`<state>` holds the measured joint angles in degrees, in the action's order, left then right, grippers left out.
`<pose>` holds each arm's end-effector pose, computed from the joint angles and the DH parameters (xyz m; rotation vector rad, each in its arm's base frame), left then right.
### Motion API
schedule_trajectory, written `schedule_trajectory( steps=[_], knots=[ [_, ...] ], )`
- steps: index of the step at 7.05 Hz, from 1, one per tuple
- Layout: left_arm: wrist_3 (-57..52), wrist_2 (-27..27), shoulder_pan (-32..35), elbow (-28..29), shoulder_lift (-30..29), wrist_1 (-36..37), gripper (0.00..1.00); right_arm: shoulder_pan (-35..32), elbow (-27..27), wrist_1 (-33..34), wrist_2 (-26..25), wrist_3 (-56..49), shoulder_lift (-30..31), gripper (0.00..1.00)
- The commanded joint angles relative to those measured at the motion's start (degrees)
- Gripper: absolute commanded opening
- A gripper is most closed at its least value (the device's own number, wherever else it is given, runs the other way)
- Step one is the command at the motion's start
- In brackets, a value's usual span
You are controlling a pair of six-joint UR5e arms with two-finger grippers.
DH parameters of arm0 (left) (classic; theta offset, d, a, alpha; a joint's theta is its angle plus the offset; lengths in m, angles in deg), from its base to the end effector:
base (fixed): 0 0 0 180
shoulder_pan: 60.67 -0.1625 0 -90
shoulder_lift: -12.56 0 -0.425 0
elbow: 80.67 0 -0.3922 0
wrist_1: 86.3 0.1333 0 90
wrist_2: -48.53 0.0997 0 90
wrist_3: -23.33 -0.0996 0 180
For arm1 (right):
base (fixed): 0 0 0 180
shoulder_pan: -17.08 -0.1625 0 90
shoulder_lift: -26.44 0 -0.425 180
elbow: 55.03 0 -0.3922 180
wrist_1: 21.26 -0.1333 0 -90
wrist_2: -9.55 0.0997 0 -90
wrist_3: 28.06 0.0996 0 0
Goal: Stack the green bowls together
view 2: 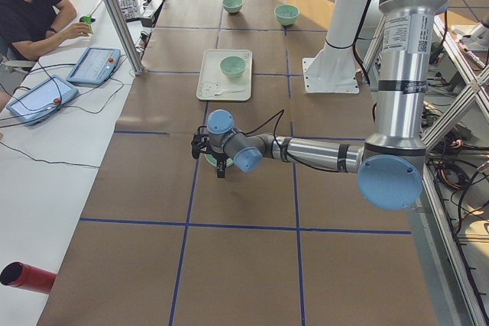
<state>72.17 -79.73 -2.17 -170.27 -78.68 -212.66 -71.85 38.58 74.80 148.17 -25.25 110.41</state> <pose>0.2148 -0.4877 0.5837 0.0619 0.8931 -0.0655 0.0486 -0.5359 0.5790 0.0299 -0.8498 0.0020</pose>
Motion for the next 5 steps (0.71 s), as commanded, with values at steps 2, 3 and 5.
schedule_trajectory(
  steps=[2, 3, 5],
  knots=[
    [2.6, 0.6, -1.4, 0.7, -0.9, -0.3, 0.52, 1.6, 0.1, -0.5, -0.1, 1.4, 0.0, 1.00],
    [3.9, 0.6, -2.0, 0.7, -1.1, -0.3, 0.33, 3.3, -0.5, -6.4, -0.4, 7.4, 0.7, 1.00],
    [4.1, 0.6, -2.2, 0.7, -1.2, -0.2, 0.06, 7.0, -2.7, -18.6, -0.5, 18.8, 2.3, 1.00]
  ],
)
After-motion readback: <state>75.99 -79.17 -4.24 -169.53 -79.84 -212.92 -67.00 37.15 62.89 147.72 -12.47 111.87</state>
